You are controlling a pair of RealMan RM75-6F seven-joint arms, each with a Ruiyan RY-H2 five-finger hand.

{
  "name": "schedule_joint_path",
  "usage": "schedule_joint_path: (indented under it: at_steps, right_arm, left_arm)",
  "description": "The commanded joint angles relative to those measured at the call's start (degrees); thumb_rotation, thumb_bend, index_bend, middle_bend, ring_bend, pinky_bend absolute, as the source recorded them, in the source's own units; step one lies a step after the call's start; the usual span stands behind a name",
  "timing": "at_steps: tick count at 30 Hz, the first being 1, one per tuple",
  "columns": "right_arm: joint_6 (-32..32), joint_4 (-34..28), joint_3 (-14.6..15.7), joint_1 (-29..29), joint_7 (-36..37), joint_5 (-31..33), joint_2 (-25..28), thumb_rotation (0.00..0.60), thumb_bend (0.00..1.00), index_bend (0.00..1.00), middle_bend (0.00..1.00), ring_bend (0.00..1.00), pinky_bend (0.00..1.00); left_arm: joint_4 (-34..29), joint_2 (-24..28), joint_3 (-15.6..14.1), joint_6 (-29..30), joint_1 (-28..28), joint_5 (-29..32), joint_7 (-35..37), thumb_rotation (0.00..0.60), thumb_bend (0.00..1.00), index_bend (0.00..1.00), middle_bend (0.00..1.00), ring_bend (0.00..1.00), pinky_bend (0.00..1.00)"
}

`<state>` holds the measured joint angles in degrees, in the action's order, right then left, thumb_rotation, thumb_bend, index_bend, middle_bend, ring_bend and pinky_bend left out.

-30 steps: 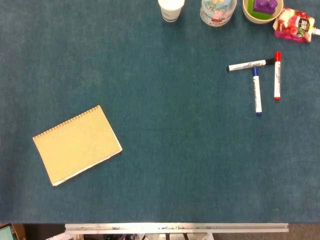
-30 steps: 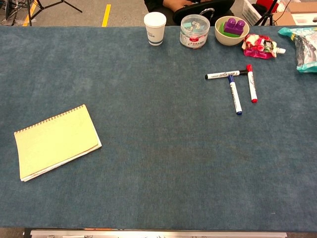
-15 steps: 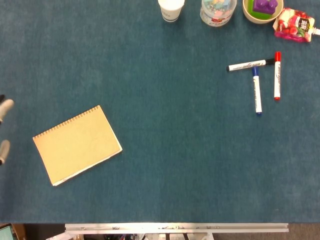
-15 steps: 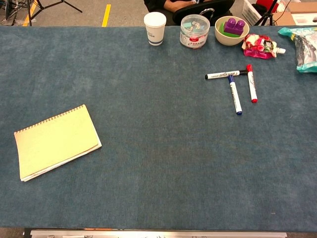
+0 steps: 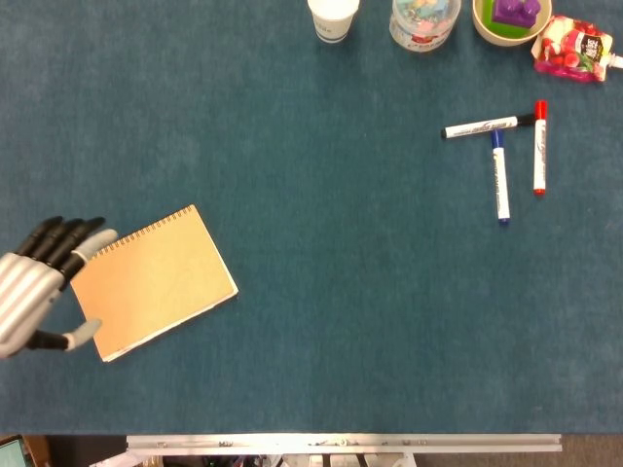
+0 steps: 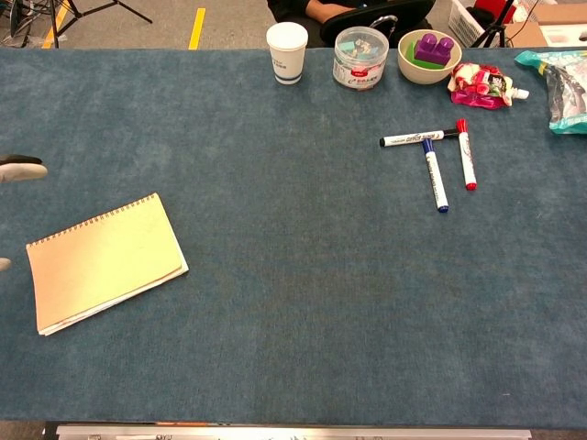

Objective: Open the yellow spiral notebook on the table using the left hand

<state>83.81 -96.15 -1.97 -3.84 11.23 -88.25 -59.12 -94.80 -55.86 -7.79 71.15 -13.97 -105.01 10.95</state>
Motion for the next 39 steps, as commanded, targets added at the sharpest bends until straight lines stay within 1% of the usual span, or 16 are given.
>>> schedule_joint_path:
  at_steps: [1, 9, 13, 18, 22, 27, 39]
  right_arm:
    - [-0.1, -0.1, 0.0, 0.0, -0.1, 0.0, 0.0, 0.6, 0.39, 0.36, 0.32, 0.23, 0.29]
    - [-0.4, -0.5, -0.1, -0.3, -0.7, 0.1, 0.1, 0.6, 0.39, 0.36, 0.32, 0.24, 0.29]
    - [-0.5, -0.7, -0.1, -0.4, -0.9, 0.1, 0.1, 0.6, 0.39, 0.36, 0.32, 0.24, 0.29]
    - [-0.5, -0.8, -0.1, -0.3, -1.1, 0.2, 0.1, 0.6, 0.39, 0.36, 0.32, 0.23, 0.29]
    - [-0.3, -1.0, 0.0, -0.3, -1.2, 0.1, 0.2, 0.6, 0.39, 0.36, 0.32, 0.23, 0.29]
    - [-0.6, -1.0, 0.0, -0.4, -1.3, 0.0, 0.1, 0.6, 0.39, 0.36, 0.32, 0.24, 0.29]
    - [-0.5, -1.2, 0.1, -0.4, -1.6, 0.0, 0.1, 0.6, 0.39, 0.36, 0.32, 0.24, 0.29]
  left_arm:
    - [1.1, -2.0, -0.5, -0.8, -0.5, -0.2, -0.4, 0.398, 0.25, 0.0, 0.0, 0.0, 0.02]
    - [3.8, -5.9, -2.2, -2.5, -1.1, -0.6, -1.8, 0.466, 0.25, 0.0, 0.0, 0.0, 0.0]
    - [4.6, -7.6, -2.7, -2.8, -0.9, -0.1, -2.9, 0.457, 0.25, 0.0, 0.0, 0.0, 0.0]
    - [5.9, -10.3, -3.0, -2.6, 0.3, 1.8, -3.8, 0.462, 0.25, 0.0, 0.0, 0.0, 0.0]
    - [7.1, -12.2, -3.2, -2.4, 1.5, 3.9, -4.7, 0.41, 0.25, 0.0, 0.0, 0.0, 0.0]
    - [8.1, -14.4, -3.7, -2.2, 2.5, 4.9, -5.5, 0.367, 0.25, 0.0, 0.0, 0.0, 0.0]
    - [9.7, -18.2, -4.0, -2.6, 3.2, 6.2, -10.6, 0.362, 0.25, 0.0, 0.0, 0.0, 0.0]
